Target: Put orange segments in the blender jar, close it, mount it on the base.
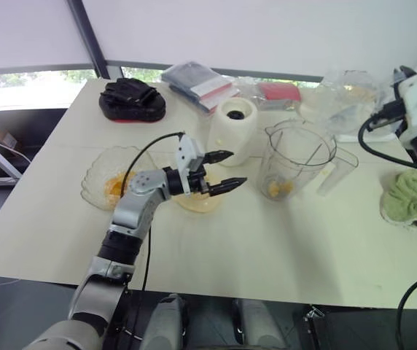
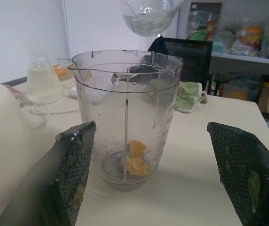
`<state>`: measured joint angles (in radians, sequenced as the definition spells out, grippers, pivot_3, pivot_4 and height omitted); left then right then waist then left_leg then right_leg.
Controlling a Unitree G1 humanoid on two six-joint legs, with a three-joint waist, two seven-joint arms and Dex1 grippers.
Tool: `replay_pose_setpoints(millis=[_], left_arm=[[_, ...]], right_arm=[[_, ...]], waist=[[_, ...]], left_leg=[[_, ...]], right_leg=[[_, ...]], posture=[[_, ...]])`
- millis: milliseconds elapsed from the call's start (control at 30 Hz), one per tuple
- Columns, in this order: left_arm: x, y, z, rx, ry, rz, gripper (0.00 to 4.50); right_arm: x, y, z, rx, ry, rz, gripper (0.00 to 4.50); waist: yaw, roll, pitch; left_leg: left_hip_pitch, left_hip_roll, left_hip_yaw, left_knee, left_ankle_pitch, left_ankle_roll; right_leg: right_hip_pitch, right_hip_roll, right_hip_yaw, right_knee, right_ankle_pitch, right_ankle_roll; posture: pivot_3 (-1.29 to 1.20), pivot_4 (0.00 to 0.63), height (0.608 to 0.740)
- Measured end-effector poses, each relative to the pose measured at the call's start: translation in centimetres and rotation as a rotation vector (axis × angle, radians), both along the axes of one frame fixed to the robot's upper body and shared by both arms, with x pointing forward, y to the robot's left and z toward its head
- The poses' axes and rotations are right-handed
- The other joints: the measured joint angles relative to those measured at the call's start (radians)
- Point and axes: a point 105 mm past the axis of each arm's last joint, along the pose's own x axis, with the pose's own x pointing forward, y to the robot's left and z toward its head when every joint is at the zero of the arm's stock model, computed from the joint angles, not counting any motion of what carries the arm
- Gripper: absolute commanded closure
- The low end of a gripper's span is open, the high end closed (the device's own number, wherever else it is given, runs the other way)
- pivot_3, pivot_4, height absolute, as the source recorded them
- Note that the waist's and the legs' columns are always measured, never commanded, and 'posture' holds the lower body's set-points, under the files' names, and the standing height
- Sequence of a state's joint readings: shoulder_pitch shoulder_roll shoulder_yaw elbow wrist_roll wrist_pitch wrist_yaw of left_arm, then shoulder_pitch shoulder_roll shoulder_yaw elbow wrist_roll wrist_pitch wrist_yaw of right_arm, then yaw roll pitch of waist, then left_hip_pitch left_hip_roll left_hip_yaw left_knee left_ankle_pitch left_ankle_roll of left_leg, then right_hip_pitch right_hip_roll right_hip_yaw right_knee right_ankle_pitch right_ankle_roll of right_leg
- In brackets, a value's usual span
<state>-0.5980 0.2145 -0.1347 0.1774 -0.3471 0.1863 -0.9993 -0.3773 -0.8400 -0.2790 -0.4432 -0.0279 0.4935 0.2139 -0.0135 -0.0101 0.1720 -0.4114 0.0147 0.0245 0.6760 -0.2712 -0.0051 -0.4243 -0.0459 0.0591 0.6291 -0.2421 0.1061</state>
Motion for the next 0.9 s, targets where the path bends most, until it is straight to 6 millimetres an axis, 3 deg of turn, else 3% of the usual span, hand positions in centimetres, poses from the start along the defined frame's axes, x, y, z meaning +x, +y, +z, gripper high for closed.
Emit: replay_pose_setpoints(millis=[433,733,900], left_arm=[[0.0,0.0,0.0,0.002,0.0,-0.002,0.56],[0.0,-0.1,0.1,0.003,-0.004,-0.006,0.56],[-0.1,-0.1,0.1,0.004,-0.004,-0.013,0.56]], right_arm=[[-0.2,0.6,-0.3,-0.1,0.011,0.017,4.47],[-0.1,1.2,-1.6,-0.196,0.049,0.035,4.47],[-0.1,0.6,-2.1,-0.15,0.059,0.016,4.47]], waist=[[0.0,0.0,0.0],[0.0,0.0,0.0],[0.0,-0.001,0.0]], left_leg=[[0.0,0.0,0.0,0.0,0.0,0.0],[0.0,0.0,0.0,0.0,0.0,0.0],[0.0,0.0,0.0,0.0,0.0,0.0]], right_leg=[[0.0,0.0,0.0,0.0,0.0,0.0],[0.0,0.0,0.0,0.0,0.0,0.0],[0.0,0.0,0.0,0.0,0.0,0.0]], posture=[[0.0,0.15,0.74],[0.0,0.15,0.74],[0.0,0.15,0.74]])
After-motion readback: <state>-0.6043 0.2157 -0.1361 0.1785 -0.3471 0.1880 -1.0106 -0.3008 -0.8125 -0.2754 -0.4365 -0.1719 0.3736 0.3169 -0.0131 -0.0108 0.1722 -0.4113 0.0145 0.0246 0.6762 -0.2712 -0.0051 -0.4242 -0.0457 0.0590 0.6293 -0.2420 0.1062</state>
